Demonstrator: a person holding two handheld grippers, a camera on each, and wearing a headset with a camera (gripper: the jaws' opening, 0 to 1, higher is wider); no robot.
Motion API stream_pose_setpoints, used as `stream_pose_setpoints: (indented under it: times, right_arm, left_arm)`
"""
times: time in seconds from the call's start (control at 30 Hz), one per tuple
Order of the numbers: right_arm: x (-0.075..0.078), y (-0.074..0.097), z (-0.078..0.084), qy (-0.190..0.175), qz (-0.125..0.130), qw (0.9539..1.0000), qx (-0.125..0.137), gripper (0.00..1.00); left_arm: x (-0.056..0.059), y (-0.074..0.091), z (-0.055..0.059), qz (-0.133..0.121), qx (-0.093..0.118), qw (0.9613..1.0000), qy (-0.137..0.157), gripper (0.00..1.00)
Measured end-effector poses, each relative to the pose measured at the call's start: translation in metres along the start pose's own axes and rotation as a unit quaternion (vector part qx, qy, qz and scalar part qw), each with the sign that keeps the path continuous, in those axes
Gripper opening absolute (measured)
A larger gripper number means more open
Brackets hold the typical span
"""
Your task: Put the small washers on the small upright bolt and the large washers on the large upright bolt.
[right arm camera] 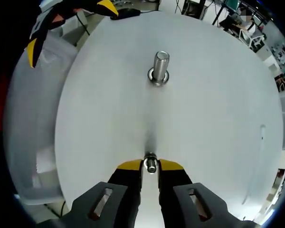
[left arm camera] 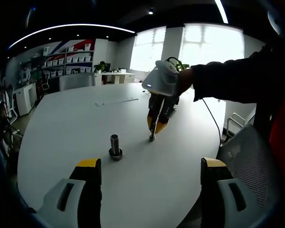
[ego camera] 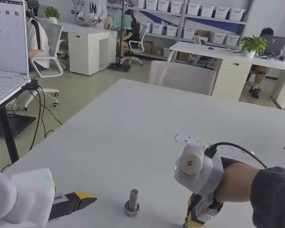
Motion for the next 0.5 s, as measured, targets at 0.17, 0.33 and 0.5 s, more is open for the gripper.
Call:
stream_pose_setpoints:
  times: [0.17,0.33,0.5]
  right_arm:
    - [-0.0002,-0.0010,0.0002,0.000,-0.002,1.0000,-0.001,0.13]
    - [0.0007,-0.0013,-0.0001,0.000,-0.002,1.0000,-0.001,0.13]
    - [0.0007,-0.0027,0.0010,-0.001,-0.003,1.0000,-0.001,0.13]
  left_arm:
    - [-0.0001,0.0002,0.0001,-0.001,0.001,1.0000,0.001,0.86]
    - [-0.0006,-0.0002,0.0003,-0.001,0.001,1.0000,0.002,0.86]
    - [0.0001,-0.0006,0.0017,0.001,-0.002,1.0000,0.002,0.86]
Point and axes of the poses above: the centre of the closed fingertips' face, and the gripper's own axes: y roughly backward along the fingers, x roughly to its right, z roughly out of its underside, the point moved 2 cm from there along y, roughly backward along the fingers, and after that the axes turned 9 degrees about -z, right-handed, at the moved point
